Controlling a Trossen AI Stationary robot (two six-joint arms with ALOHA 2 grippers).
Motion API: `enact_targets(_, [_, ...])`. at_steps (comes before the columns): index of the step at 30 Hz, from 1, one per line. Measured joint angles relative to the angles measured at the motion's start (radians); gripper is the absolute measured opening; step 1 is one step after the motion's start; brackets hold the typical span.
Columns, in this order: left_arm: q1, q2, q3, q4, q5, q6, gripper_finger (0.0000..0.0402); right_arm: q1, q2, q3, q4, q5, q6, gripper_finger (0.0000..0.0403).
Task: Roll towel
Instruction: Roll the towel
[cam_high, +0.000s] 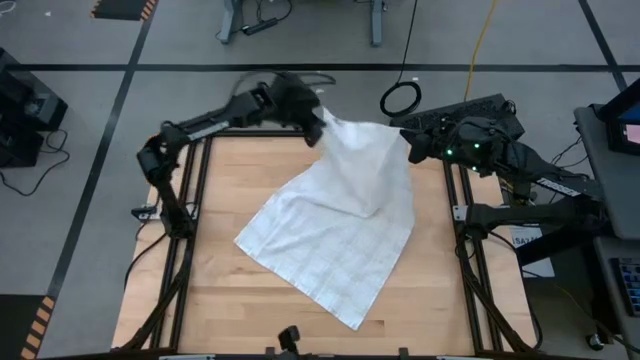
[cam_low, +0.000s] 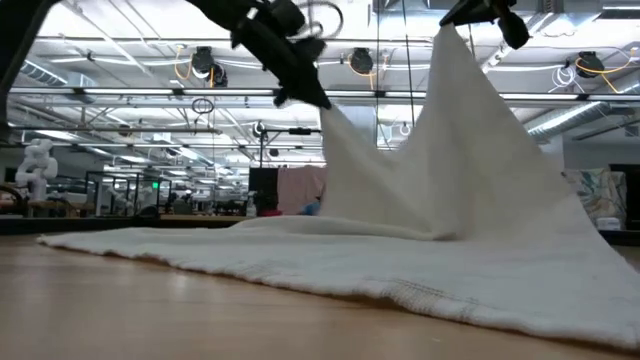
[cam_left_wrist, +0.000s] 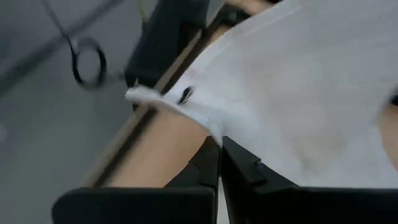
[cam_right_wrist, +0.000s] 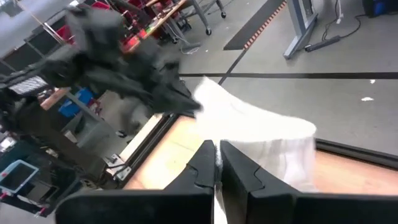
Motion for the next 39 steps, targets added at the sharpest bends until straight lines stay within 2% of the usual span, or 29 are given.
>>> enact_targets(5, [0.033,-0.137,-0.001,-0.038,0.122,0.187,0.0008,0.000,0.030,0.000,0.059,-0.001,0.003,0.0000])
enact_targets(8, [0.032,-0.224,0.000,-0.039,0.109,0.290,0.0008,0.000,0.031,0.000,0.106,0.024,0.000,0.0000])
enact_targets(10, [0.033,-0.253,0.003,-0.021,0.057,0.344,0.0008,-0.003,0.028,0.000,0.168,0.070,-0.021,0.0000])
enact_targets(12, [0.054,-0.255,0.002,-0.023,-0.008,0.343,0.0008,-0.016,0.027,0.000,0.246,0.117,-0.050,0.0000])
enact_targets(15, [0.096,-0.248,-0.001,-0.100,-0.036,0.268,0.0008,-0.054,0.042,0.000,0.314,0.161,-0.058,0.0000])
enact_targets(19, [0.127,-0.251,0.000,-0.217,-0.040,0.216,0.0008,-0.102,0.113,0.000,0.272,0.140,-0.074,0.0000])
enact_targets(22, [0.157,-0.253,-0.001,-0.285,-0.121,0.248,0.0004,-0.125,0.198,-0.001,0.239,0.127,-0.097,0.0000])
enact_targets(24, [0.191,-0.257,-0.022,-0.254,-0.142,0.264,0.0003,-0.147,0.248,-0.001,0.276,0.126,-0.118,0.0000])
enact_targets(26, [0.217,-0.257,-0.049,-0.229,-0.121,0.259,0.0003,-0.172,0.290,-0.001,0.329,0.122,-0.131,0.0000])
enact_targets(29, [0.232,-0.254,-0.072,-0.288,-0.003,0.217,0.0003,-0.197,0.330,-0.001,0.417,0.030,-0.136,0.0000])
enact_targets(32, [0.232,-0.258,-0.119,-0.390,0.108,0.218,0.0003,-0.200,0.332,0.000,0.419,-0.060,-0.115,0.0000])
enact_targets(35, [0.219,-0.255,-0.213,-0.448,0.134,0.248,0.0003,-0.187,0.332,0.001,0.320,-0.142,-0.090,0.0000])
enact_targets(39, [0.195,-0.256,-0.356,-0.453,0.148,0.299,0.0002,-0.159,0.330,0.001,0.140,-0.320,-0.048,0.0000])
